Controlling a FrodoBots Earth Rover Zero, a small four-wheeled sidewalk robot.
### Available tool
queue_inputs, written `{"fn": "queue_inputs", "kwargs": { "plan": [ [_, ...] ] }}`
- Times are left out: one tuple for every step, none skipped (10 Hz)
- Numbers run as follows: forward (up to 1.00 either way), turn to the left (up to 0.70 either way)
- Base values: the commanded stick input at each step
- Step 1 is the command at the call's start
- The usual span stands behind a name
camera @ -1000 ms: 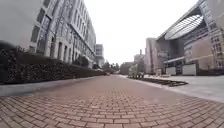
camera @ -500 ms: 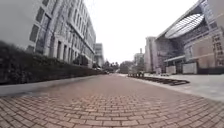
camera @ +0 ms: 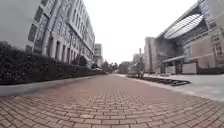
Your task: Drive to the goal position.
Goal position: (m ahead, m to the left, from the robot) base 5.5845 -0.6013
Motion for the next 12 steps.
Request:
{"fn": "queue_inputs", "kwargs": {
  "plan": [
    [0.45,0.0],
    [0.45,0.0],
    [0.45,0.0],
    [0.45,0.0],
    [0.45,0.0],
    [0.45,0.0],
    [0.45,0.0],
    [0.45,0.0],
    [0.45,0.0],
    [0.45,0.0],
    [0.45,0.0],
    [0.45,0.0]
  ]
}}
